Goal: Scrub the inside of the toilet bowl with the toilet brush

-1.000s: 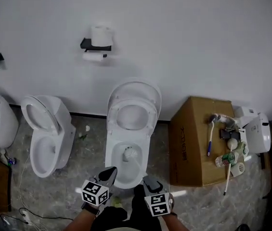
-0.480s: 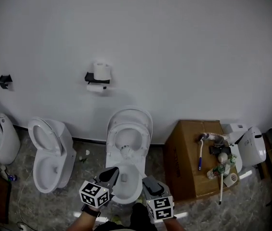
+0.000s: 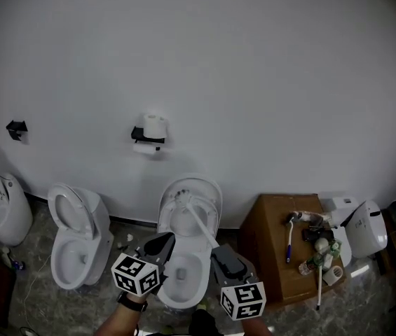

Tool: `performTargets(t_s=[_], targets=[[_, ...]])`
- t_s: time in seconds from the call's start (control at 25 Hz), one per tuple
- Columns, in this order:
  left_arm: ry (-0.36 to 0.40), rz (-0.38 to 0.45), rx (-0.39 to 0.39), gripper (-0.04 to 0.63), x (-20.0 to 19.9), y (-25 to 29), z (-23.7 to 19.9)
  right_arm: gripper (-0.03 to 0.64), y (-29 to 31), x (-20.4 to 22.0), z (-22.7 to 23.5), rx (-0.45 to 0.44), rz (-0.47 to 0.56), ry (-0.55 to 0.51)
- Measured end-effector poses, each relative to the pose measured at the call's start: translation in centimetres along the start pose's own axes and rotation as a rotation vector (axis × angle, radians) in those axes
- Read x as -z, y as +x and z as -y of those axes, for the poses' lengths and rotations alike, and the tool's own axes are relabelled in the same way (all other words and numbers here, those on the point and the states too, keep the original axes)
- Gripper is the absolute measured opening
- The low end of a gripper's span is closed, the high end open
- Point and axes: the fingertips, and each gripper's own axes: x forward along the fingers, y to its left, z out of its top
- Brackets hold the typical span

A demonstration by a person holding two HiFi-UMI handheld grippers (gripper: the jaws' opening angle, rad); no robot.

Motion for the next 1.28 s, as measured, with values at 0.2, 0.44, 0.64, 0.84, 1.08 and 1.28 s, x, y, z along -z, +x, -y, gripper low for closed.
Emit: performTargets(t_s=[0.2,0.44,0.64,0.84,1.08,1.28], targets=[[0.03,0.037,-0.005,0.006,-3.2,0.0,0.4,0.164,-0.5,-3.6,0.4,0.005,0.078,0.016],[0.054,0.071,-0.028,0.006,-6.1,-0.2,0.0,0.164,-0.5,-6.5,0.9,-0.001,0.137,0.024],[0.092,0.09,-0.05,0.006,-7.9,0.6,-0.4,0.164,0.5,-7.6,1.6,0.005,0.163,0.03],[0.111,0.086,-0.061,0.006,-8.1,1.6,-0.8,0.163,1.6,-7.8,2.0,0.013,0.173,0.025],[0.108,0.091,-0.07,0.006,-7.4,2.1,-1.0,0.163,2.3,-7.1,2.3,0.008,0.176,0.04],[0.108,0.099,-0.082,0.006,-7.0,2.1,-1.7,0.163,3.5,-6.6,2.5,0.019,0.163,0.042]])
